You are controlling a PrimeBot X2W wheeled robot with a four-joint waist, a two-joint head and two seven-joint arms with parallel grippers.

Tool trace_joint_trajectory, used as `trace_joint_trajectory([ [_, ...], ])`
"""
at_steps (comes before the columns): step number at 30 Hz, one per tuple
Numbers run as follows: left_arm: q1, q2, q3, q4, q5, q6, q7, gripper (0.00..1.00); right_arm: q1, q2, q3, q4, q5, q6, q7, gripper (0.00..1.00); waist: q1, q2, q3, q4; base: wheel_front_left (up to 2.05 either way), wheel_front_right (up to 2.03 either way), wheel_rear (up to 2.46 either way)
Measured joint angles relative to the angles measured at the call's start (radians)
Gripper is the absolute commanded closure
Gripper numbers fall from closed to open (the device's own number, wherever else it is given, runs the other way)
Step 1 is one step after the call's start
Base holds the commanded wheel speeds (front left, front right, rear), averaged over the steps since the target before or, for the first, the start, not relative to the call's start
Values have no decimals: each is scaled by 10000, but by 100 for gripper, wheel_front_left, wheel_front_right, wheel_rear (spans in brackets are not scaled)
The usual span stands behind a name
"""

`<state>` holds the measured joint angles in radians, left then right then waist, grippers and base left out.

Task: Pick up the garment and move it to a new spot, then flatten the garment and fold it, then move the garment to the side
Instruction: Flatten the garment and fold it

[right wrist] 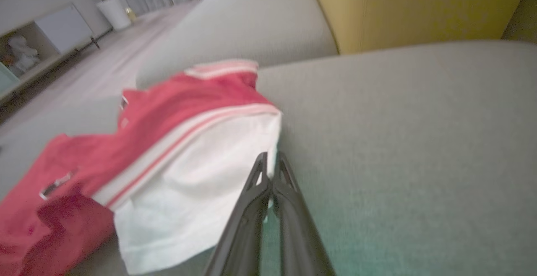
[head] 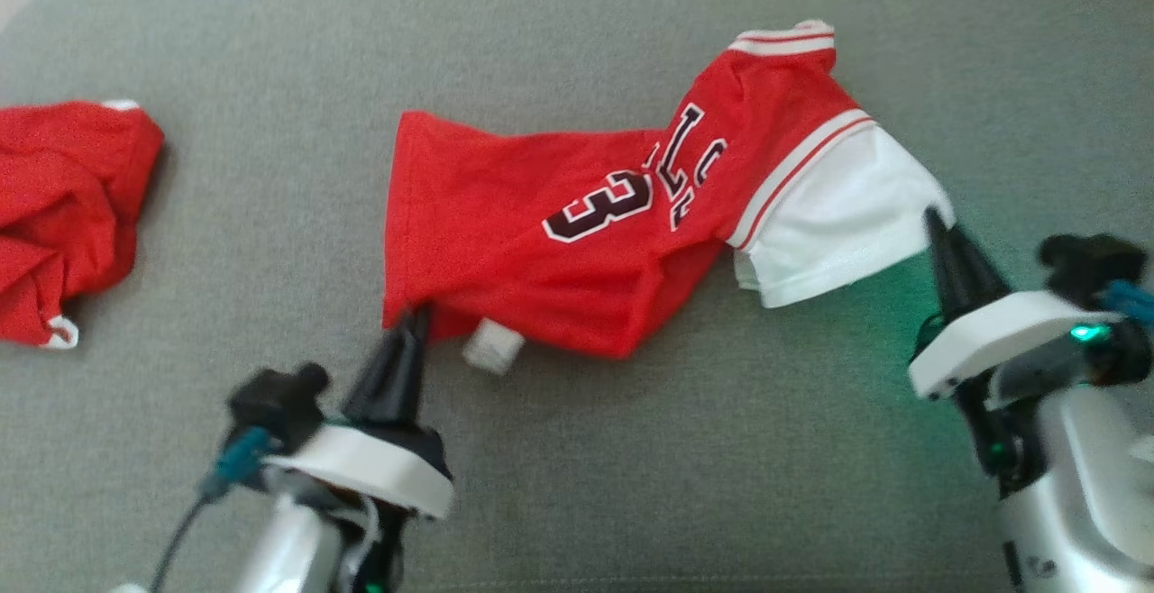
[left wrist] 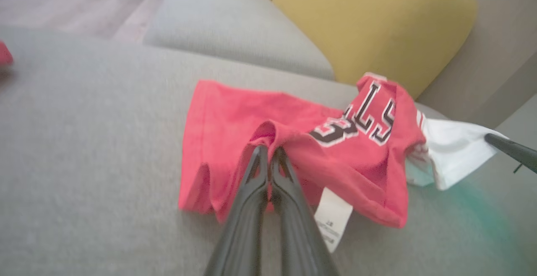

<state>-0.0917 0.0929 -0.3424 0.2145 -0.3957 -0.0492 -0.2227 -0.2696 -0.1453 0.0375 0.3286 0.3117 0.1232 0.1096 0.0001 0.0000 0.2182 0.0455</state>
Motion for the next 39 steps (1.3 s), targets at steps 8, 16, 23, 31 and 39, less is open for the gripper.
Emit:
trace_joint_trajectory([
  [8, -258, 849, 681, -2945, 410, 543, 201, 100, 194, -161, -456, -3223, 328, 0, -276, 100, 0, 0, -826, -287, 0, 0, 0],
  [16, -2172, 1225, 1066, -4617, 554, 688, 947, 100, -177, -407, -1020, -6186, 132, 0, -523, 100, -1, 0, -1661, -376, 0, 0, 0],
  [23, -3186, 1450, 1350, -5120, 598, 779, 1655, 100, -993, -711, -1126, -6909, 127, 0, -92, 100, -1, 0, -2242, -493, 0, 0, 0],
  [31, -3285, 1455, 1384, -4857, 458, 899, 1860, 100, -1115, -679, -1104, -6625, 230, 0, 178, 100, -1, 0, -2239, -551, 0, 0, 0],
  [39, -4924, 1239, 1384, -3112, 226, 637, 1394, 100, -2917, -673, -639, -4961, 585, 0, 56, 100, -1, 0, -1729, -522, 0, 0, 0],
])
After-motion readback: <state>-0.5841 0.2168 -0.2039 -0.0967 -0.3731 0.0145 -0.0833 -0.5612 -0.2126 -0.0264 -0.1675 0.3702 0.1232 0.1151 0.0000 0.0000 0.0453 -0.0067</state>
